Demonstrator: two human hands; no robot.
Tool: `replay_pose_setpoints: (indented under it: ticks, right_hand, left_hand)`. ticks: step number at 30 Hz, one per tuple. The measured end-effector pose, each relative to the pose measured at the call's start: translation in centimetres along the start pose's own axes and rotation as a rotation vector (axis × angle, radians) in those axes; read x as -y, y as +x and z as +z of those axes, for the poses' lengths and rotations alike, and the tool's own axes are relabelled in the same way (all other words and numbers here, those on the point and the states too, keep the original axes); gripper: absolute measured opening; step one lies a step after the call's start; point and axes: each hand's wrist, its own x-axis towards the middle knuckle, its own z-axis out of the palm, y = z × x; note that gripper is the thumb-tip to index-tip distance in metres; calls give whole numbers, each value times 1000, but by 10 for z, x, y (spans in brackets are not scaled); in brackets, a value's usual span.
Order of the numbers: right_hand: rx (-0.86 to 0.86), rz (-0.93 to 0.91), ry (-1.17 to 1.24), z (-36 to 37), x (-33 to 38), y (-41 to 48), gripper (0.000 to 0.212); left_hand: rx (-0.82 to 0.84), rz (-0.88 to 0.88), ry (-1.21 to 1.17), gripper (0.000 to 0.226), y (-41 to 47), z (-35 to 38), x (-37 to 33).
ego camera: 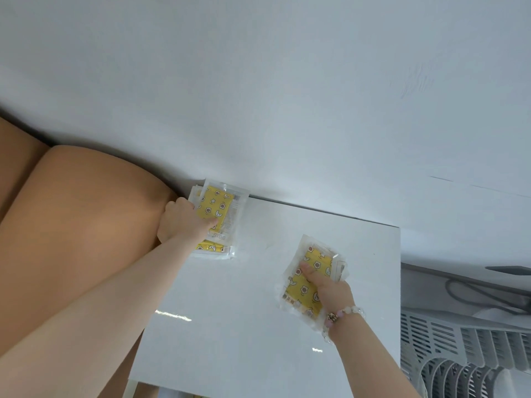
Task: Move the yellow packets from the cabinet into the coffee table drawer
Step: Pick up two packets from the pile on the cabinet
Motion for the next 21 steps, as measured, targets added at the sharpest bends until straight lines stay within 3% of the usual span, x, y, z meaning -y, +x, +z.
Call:
replay_pose_setpoints:
  ticks: [8,11,14,16,21]
  right_hand:
    - [24,-4,28,7,7,0,23]
    - [53,6,46,10,9,1,26]
    - [80,11,90,9,11,3,15]
    - [80,9,136,7,12,4,8]
    - [77,-26,203,9,19,5,15]
  left_hand:
    - [-29,-29,-49,62,-13,4,-9]
    - [-35,-16,-76,53,-19,3,-13]
    - [-33,9,-143,46,-25,4,-14]
    - [-37,-12,-315,41,-29,4,-12]
    - [42,9,-831,24,-58,5,-18]
